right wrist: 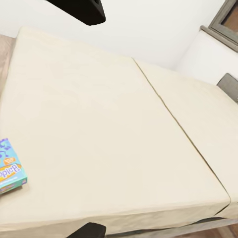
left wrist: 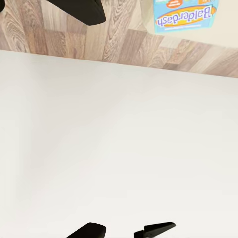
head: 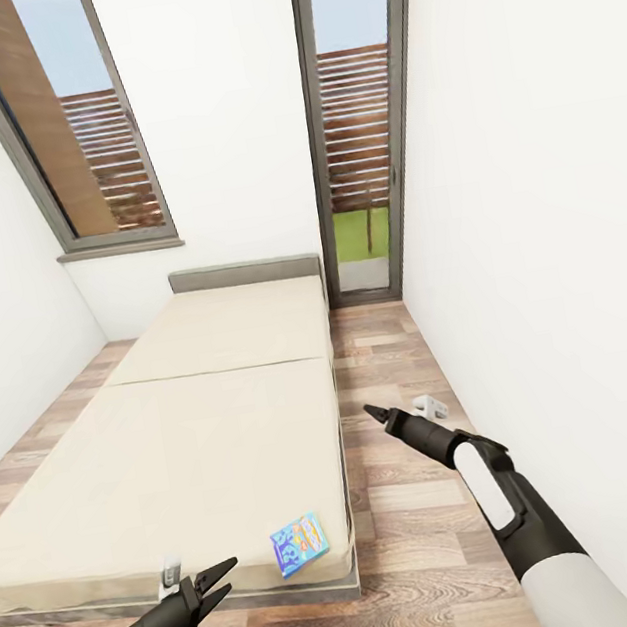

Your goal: Put all the toys in the child's room - the three board games (two on the bed and one on the table), the two jigsaw puzzles on the table, and the tennis ball on the table - inside the toy box on the table in the child's room.

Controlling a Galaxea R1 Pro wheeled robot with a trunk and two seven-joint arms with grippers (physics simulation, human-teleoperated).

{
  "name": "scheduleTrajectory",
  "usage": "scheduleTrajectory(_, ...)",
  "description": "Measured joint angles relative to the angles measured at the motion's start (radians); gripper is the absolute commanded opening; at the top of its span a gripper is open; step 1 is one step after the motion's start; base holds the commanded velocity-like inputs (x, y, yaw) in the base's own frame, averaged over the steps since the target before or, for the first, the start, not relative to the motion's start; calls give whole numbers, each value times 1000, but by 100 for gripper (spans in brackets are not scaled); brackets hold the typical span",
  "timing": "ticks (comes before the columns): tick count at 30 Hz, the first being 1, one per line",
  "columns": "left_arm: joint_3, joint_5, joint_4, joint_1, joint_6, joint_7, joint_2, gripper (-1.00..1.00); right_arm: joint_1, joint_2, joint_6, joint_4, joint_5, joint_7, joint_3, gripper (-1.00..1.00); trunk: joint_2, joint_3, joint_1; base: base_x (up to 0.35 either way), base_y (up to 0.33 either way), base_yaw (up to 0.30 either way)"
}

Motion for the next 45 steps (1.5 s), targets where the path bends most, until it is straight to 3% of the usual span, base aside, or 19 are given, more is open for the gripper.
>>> scheduleTrajectory(45, 0, 0, 0, 0, -2, -1, 0, 100, 0, 0, 2, 1, -1, 0, -12, 100, -315, -141, 173, 0, 0, 0)
